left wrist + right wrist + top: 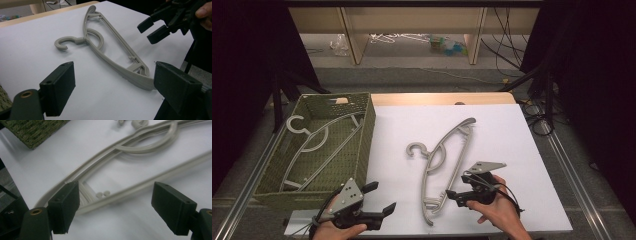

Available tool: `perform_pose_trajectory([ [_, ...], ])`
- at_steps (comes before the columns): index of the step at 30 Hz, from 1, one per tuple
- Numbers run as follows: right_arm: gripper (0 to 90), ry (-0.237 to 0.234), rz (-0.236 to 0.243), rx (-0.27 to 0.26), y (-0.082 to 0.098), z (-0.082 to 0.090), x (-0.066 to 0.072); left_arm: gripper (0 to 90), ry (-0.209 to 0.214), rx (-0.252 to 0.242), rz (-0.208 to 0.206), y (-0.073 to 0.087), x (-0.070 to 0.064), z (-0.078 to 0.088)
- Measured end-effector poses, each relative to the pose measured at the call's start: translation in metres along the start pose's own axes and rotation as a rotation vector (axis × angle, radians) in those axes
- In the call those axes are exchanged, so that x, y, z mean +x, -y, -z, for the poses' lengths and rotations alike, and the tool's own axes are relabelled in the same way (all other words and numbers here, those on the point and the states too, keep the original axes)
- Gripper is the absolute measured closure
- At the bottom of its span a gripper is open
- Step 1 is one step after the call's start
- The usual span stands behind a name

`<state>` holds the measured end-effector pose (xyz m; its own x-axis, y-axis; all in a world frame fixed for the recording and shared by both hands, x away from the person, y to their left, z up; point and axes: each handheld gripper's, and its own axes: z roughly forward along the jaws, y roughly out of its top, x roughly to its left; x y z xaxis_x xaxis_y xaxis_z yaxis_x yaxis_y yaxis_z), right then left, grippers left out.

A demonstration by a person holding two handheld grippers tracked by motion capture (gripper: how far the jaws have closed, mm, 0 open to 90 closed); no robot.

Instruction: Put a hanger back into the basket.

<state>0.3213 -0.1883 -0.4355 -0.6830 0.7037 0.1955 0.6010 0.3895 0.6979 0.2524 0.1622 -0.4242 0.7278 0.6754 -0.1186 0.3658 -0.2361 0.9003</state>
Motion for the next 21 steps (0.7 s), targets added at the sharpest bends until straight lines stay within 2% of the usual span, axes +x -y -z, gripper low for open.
perform_pose_trajectory([
  [1,24.3,0.004,-0.002,0.021,-0.007,-0.012,0.007,17.6,0.002,0.009,-0.001,0.001,-0.001,-0.001],
  [2,24.3,0.004,-0.002,0.021,-0.007,-0.012,0.007,17.6,0.002,0.009,-0.001,0.001,-0.001,-0.001],
  [6,24.3,-0.008,-0.007,0.079,-0.024,-0.036,0.019,17.6,0.005,-0.006,-0.005,0.002,0.0,0.0],
  [9,25.0,-0.018,0.014,0.122,-0.032,-0.056,0.027,17.8,0.003,-0.008,0.007,0.004,0.001,0.001],
  [11,24.5,-0.018,0.016,0.171,-0.035,-0.069,0.032,17.8,0.002,-0.007,0.008,0.004,0.001,0.001],
  [12,24.4,-0.027,0.036,0.201,-0.036,-0.075,0.033,17.8,-0.002,-0.001,0.004,0.004,0.001,0.001],
  [13,24.4,-0.022,0.037,0.223,-0.038,-0.083,0.037,17.9,0.002,-0.003,0.005,0.004,0.0,0.001],
  [14,23.4,-0.007,0.039,0.268,-0.04,-0.093,0.042,18.0,0.003,0.001,0.001,0.004,-0.001,0.001],
  [19,26.7,0.012,0.05,0.309,-0.044,-0.108,0.044,18.3,0.015,-0.001,-0.006,0.004,-0.002,0.0],
  [20,29.3,0.032,0.08,0.335,-0.046,-0.111,0.047,18.5,0.017,-0.001,-0.005,0.005,-0.002,0.0],
  [21,31.7,0.042,0.086,0.336,-0.047,-0.112,0.048,18.6,0.017,-0.001,-0.005,0.005,-0.002,0.0],
])
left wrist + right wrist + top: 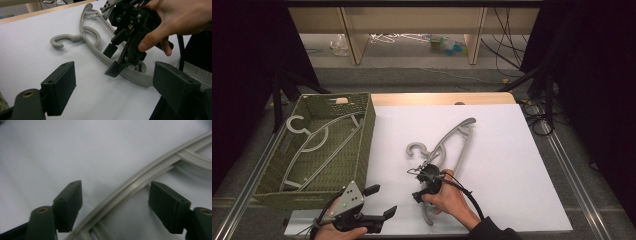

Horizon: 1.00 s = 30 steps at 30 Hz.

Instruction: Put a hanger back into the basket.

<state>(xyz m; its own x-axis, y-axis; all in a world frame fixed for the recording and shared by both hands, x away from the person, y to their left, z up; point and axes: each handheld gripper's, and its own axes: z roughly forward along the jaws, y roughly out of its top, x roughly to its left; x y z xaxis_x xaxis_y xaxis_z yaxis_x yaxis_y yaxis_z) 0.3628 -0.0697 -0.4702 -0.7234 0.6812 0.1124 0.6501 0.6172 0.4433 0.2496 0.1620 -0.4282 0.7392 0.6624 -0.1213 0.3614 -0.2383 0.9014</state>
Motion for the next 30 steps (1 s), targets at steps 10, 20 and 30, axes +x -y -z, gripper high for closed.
perform_pose_trajectory([
  [10,40.6,0.004,0.019,0.045,0.002,0.004,-0.002,21.2,0.007,-0.007,-0.001,0.0,0.0,0.001],
  [20,48.2,-0.035,0.048,0.117,0.009,0.014,-0.011,22.8,0.012,-0.011,-0.001,0.0,-0.001,0.001],
  [30,50.8,-0.047,0.134,0.19,0.022,0.027,-0.018,23.4,0.017,-0.015,-0.005,0.001,-0.001,0.001],
])
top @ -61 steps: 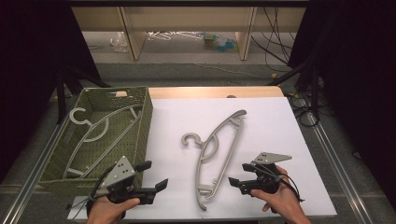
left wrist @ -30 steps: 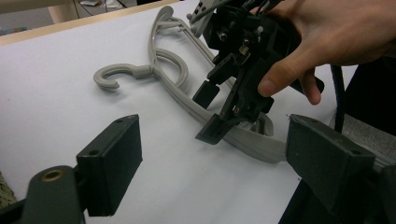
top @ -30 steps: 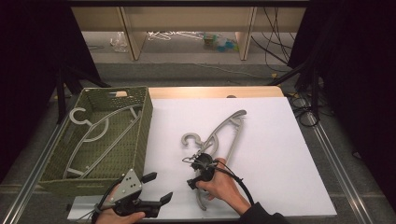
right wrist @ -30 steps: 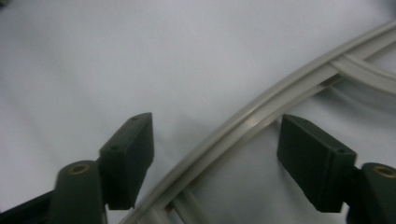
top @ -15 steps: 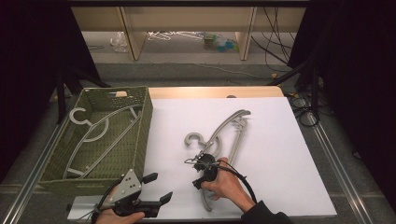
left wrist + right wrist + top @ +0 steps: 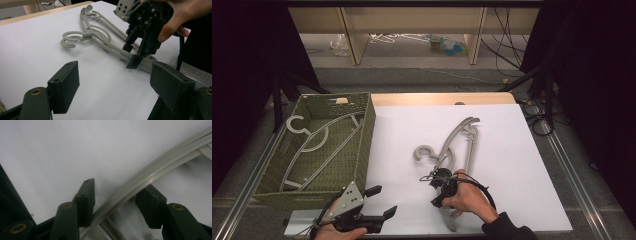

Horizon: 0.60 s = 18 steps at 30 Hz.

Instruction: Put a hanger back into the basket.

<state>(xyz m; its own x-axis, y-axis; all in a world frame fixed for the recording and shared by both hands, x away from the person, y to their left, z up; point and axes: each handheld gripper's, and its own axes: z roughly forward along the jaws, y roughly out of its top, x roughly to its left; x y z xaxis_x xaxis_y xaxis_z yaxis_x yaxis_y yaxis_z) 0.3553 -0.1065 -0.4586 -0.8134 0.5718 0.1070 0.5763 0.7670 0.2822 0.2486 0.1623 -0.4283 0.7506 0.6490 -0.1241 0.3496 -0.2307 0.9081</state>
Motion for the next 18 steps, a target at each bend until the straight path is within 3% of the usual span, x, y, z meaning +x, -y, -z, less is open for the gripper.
perform_pose_trajectory([
  [9,55.3,-0.003,0.083,0.047,0.03,0.013,-0.014,24.0,0.002,0.002,0.006,0.0,0.0,0.0],
  [18,61.3,0.026,0.158,0.077,0.055,0.029,-0.026,24.8,0.006,-0.009,0.011,0.001,0.001,-0.001],
])
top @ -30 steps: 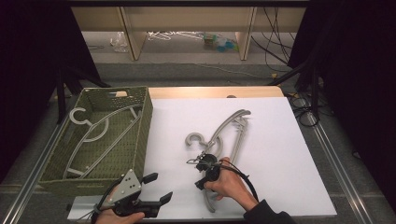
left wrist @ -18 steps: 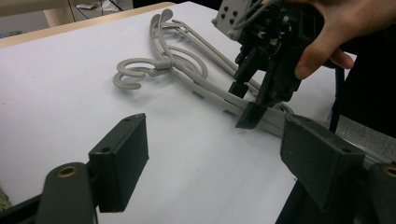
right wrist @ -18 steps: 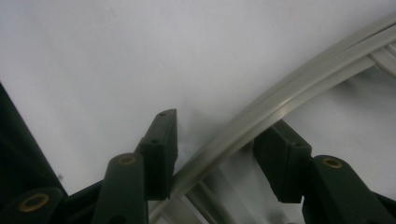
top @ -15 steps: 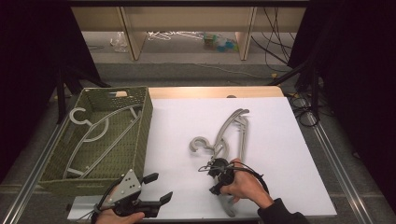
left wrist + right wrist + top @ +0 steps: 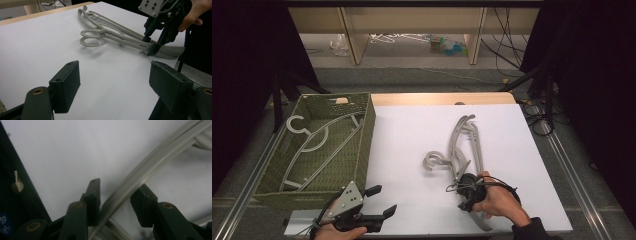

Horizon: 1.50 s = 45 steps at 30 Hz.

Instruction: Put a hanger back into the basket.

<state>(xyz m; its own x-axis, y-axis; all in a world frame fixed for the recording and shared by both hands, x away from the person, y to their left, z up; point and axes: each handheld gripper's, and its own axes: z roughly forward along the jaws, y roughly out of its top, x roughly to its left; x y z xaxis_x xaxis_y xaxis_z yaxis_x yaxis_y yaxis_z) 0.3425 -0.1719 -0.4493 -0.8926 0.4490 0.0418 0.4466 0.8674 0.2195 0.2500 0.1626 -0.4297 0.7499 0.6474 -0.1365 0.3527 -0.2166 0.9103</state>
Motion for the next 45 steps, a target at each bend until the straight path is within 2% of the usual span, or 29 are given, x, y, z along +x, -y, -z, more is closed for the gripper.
perform_pose_trajectory([
  [2,63.0,0.004,0.036,0.012,0.009,0.003,-0.001,25.0,-0.009,0.008,0.0,0.0,-0.001,0.0],
  [3,63.0,0.004,0.036,0.012,0.009,0.003,-0.001,25.0,-0.009,0.008,-0.001,0.0,0.0,0.0],
  [5,64.8,0.008,0.089,0.019,0.015,0.004,-0.004,25.1,-0.005,0.009,-0.007,0.0,0.0,0.0],
  [9,65.2,0.006,0.112,0.016,0.018,0.004,-0.007,25.1,-0.01,0.008,-0.002,0.0,0.0,0.0],
  [13,65.5,-0.002,0.074,0.01,0.019,0.002,-0.01,24.7,-0.008,0.006,-0.006,0.0,0.001,0.0],
  [14,65.6,-0.013,0.046,0.003,0.019,0.001,-0.011,24.6,-0.011,0.001,-0.001,0.0,0.001,0.0],
  [15,65.6,-0.013,0.046,0.003,0.019,0.001,-0.011,24.6,-0.011,0.001,-0.001,0.0,0.001,0.0],
  [17,65.7,-0.012,0.014,-0.012,0.019,0.0,-0.012,24.5,-0.013,0.004,-0.002,0.0,0.001,0.0],
  [18,65.2,-0.009,-0.012,-0.036,0.018,0.003,-0.012,24.3,-0.012,0.005,-0.002,0.0,0.001,0.0],
  [19,65.2,-0.009,-0.012,-0.036,0.018,0.003,-0.012,24.2,-0.012,0.005,-0.002,0.0,0.001,0.0],
  [20,65.3,-0.007,-0.051,-0.085,0.015,0.006,-0.013,24.2,-0.01,0.005,-0.007,0.0,0.001,0.0],
  [21,65.3,-0.007,-0.051,-0.085,0.015,0.006,-0.013,24.2,-0.012,0.005,-0.005,0.0,0.001,0.0],
  [24,63.3,0.009,-0.114,-0.102,0.007,0.004,-0.014,24.1,-0.011,0.005,-0.003,0.0,0.0,-0.001],
  [25,63.3,0.009,-0.114,-0.102,0.007,0.004,-0.014,24.1,-0.011,0.005,-0.003,0.0,0.0,-0.001],
  [30,64.9,0.024,-0.209,-0.145,-0.003,-0.001,-0.022,24.1,-0.006,0.009,-0.008,0.001,0.0,-0.002],
  [31,66.2,0.023,-0.236,-0.153,-0.005,-0.003,-0.025,24.1,0.005,0.006,-0.032,0.0,0.002,-0.002],
  [32,67.4,0.017,-0.252,-0.147,-0.006,-0.004,-0.026,24.1,-0.004,0.013,-0.016,0.001,0.001,-0.001],
  [35,72.0,0.026,-0.267,-0.152,-0.007,-0.006,-0.028,24.1,-0.001,0.004,-0.006,0.001,0.0,-0.002],
  [37,73.2,0.008,-0.279,-0.165,-0.005,-0.003,-0.029,24.0,-0.004,0.005,-0.006,0.001,0.001,-0.001],
  [38,73.4,0.001,-0.266,-0.164,-0.004,-0.002,-0.03,24.0,0.0,0.003,-0.008,0.001,0.001,-0.002],
  [39,73.5,-0.004,-0.266,-0.164,-0.004,-0.001,-0.031,24.0,0.002,0.006,-0.027,0.001,0.002,-0.002],
  [40,73.5,-0.004,-0.278,-0.171,-0.004,-0.001,-0.029,24.0,-0.001,0.004,-0.01,0.001,0.001,-0.002],
  [41,73.6,-0.006,-0.269,-0.17,-0.003,0.001,-0.029,24.0,-0.008,0.007,-0.006,0.001,0.0,-0.001],
  [45,74.4,-0.027,-0.256,-0.193,0.0,0.007,-0.03,24.0,-0.004,0.001,-0.008,0.001,0.001,-0.002],
])
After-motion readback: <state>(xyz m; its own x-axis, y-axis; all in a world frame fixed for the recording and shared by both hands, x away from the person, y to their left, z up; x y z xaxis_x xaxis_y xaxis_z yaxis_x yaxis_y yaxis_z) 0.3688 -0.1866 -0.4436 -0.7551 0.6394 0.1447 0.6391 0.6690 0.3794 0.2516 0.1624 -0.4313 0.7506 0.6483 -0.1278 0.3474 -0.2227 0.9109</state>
